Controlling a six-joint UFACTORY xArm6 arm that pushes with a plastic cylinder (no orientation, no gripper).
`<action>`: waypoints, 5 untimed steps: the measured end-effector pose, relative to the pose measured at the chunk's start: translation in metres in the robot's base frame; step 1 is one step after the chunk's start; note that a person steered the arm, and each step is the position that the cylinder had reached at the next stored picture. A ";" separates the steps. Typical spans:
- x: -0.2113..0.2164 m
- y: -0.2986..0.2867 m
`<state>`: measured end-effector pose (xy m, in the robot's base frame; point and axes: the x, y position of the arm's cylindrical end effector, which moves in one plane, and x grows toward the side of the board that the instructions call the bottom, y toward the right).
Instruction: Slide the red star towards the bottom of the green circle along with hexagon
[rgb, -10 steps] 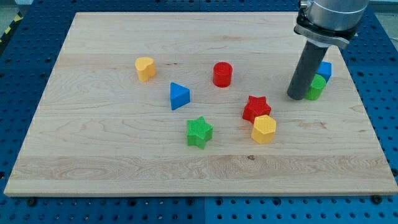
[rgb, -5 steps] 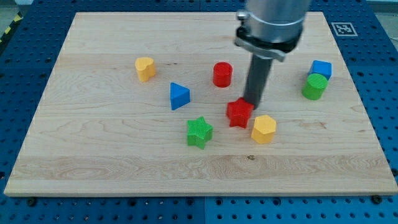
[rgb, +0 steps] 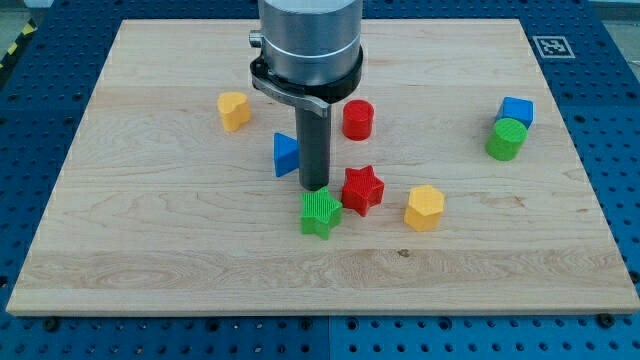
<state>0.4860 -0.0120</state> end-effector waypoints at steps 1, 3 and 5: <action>0.000 0.022; 0.001 0.060; 0.025 0.060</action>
<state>0.5105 0.0479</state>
